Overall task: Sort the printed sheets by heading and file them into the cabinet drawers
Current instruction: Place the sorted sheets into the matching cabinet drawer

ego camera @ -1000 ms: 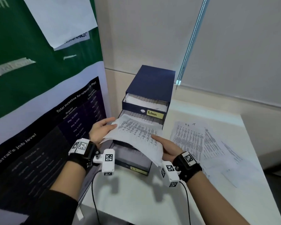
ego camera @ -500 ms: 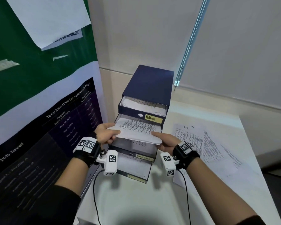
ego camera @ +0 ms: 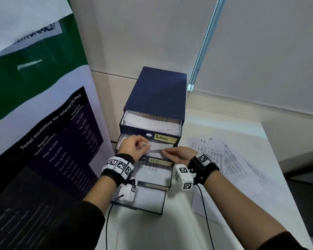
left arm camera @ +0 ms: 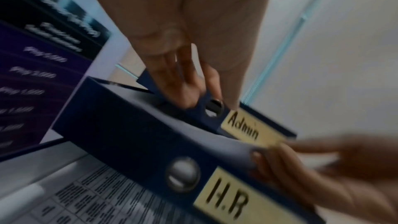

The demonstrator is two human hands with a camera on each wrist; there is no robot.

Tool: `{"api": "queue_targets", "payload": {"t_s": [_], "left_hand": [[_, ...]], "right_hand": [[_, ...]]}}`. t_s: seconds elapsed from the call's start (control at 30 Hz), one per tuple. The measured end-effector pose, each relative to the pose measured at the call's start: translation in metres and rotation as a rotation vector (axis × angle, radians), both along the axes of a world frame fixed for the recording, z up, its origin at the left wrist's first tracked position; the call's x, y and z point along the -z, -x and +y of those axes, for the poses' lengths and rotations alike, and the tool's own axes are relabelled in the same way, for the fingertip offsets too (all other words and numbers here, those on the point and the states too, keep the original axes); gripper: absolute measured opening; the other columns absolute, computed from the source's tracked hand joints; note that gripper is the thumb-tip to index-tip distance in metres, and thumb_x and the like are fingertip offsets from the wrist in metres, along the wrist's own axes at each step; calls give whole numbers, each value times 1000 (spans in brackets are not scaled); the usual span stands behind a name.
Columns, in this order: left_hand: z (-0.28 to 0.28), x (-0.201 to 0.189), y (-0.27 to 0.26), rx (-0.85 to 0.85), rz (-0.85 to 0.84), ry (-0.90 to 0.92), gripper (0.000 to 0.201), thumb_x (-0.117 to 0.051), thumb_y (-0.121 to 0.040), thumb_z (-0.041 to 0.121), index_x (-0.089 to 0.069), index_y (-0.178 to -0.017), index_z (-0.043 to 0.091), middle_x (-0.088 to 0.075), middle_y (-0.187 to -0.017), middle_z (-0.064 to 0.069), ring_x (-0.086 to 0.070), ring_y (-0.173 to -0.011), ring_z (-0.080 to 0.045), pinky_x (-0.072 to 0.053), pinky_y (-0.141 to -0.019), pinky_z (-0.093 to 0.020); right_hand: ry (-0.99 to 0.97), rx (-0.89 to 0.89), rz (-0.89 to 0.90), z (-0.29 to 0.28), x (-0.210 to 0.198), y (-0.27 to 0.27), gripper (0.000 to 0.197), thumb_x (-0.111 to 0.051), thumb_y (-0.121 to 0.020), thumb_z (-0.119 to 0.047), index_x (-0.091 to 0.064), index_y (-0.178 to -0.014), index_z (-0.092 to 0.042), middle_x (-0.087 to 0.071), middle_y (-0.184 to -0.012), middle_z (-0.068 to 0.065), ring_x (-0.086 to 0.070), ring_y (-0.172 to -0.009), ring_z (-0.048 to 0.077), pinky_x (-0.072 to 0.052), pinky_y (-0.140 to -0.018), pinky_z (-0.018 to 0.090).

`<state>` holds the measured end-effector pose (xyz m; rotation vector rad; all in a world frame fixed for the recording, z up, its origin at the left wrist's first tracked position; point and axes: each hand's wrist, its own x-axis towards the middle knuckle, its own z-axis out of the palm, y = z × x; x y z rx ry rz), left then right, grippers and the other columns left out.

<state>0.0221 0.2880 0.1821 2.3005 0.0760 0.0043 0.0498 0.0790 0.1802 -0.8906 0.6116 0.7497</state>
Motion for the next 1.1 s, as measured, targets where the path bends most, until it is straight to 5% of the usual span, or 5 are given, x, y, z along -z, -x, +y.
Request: {"api": "queue_targets", "payload": {"t_s": [0.2, 0.33, 0.47, 0.73, 1.1], "left_hand": [[-42, 5, -21, 224, 182, -483, 27, -47, -96, 38, -68, -108, 27, -71, -107, -2, -62, -105, -26, -40, -96, -32], [-89, -15, -24, 521, 247, -264, 30, -58, -92, 42, -62, -66, 28, -63, -70, 12, -60, -71, -8, -45, -66, -25], [-158, -11, -28, 755, 405, 70, 30, -58, -94, 43, -70, -77, 22, -72, -80, 8, -65, -74, -3, -51, -72, -19], [-239, 107, -62, 208, 740, -72, 74, -65, -89, 41, -30, -149, 16, -30, -150, -14, -41, -133, -33, -40, -106, -39], [-253, 174, -89, -166, 660, 55, 74, -81, -71, 51, -53, -127, 11, -55, -126, -14, -58, -106, -27, -47, -91, -32]], "right_hand": [[38, -28, -85, -36, -8, 10, 21, -55, -94, -1, -58, -111, 10, -64, -112, 29, -65, -102, 36, -56, -87, 38], [442, -134, -201, -107, 21, 31, 27, -60, -94, -12, -63, -117, 2, -70, -111, 20, -69, -94, 27, -57, -89, 36], [1026, -259, -183, -198, 76, 41, 32, -65, -91, -18, -65, -120, -4, -70, -107, 10, -67, -88, 22, -58, -86, 37], [1265, -398, -114, -260, 134, 18, 70, -69, -87, -37, -41, -144, -8, -56, -136, 15, -55, -123, 29, -43, -103, 39], [1119, -539, -320, -241, 156, 1, 26, -64, -89, -26, -64, -103, -5, -71, -95, 11, -69, -80, 22, -61, -72, 40]]}}
